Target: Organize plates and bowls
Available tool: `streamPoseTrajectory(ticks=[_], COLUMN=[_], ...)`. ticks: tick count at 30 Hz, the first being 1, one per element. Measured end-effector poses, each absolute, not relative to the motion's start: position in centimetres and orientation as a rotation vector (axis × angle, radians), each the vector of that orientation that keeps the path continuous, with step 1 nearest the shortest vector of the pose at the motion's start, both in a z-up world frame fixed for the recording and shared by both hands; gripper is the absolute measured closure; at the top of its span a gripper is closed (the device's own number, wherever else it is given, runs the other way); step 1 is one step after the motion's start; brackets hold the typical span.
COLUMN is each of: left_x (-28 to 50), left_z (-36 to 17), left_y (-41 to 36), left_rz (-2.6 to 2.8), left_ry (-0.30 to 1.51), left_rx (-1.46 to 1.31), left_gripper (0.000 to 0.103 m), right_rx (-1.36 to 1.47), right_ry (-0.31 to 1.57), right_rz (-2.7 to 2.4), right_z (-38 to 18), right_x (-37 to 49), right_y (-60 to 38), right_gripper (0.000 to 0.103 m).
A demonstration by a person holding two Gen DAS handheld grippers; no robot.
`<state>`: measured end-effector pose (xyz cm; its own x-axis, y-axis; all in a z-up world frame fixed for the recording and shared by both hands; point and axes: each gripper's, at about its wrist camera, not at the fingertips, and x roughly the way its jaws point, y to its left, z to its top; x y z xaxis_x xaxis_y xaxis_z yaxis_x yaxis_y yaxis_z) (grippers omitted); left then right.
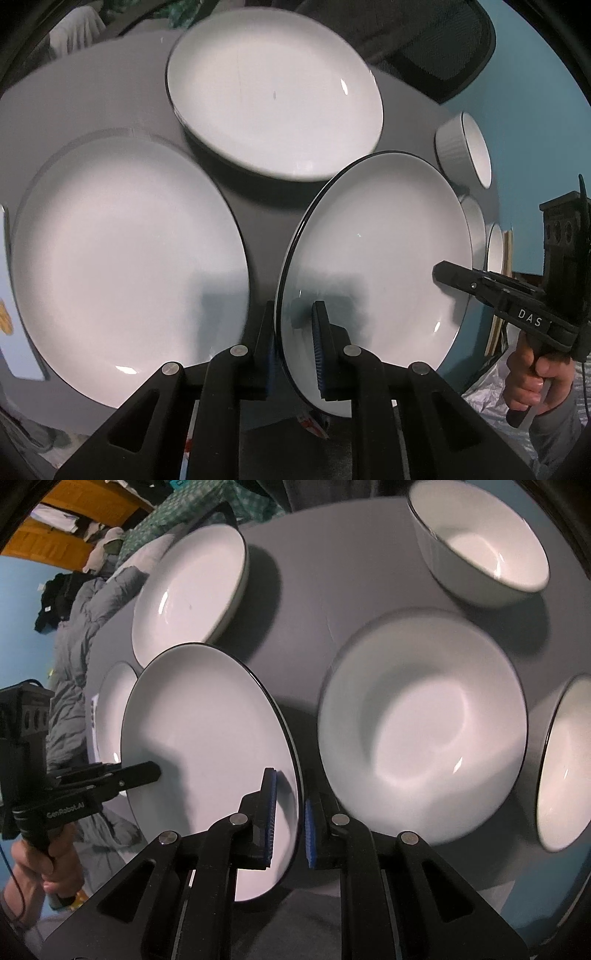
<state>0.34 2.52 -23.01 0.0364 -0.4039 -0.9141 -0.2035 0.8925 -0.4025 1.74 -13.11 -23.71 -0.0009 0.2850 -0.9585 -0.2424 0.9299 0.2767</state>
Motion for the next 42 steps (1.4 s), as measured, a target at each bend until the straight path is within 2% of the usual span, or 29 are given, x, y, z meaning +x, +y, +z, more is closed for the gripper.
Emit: streamPoseTrajectory(ticks=[11, 18, 42], left_x=[5.1, 7.9, 12.3], left_z=[-20.9, -21.4, -24.6], left_y=[7.0, 9.5, 11.3], left_rz=[-0.096, -0.047, -0.005], left_ry=[1.475, 1.453, 1.549], left_rx=[-0.490, -0.503, -0.550], left_gripper=[0.086, 0.085, 0.084], right_rx=[0.022, 0.013, 0.052], right_ry=[1.488, 1.489, 1.578], right_rz=[0.475, 0.497, 0.434], right_z=[-23.0, -23.2, -25.6], right_x=[6.5, 9.9, 15.4], right_y=[-9.0, -6.3, -4.8], right_gripper=[0.090, 0.090, 0.090])
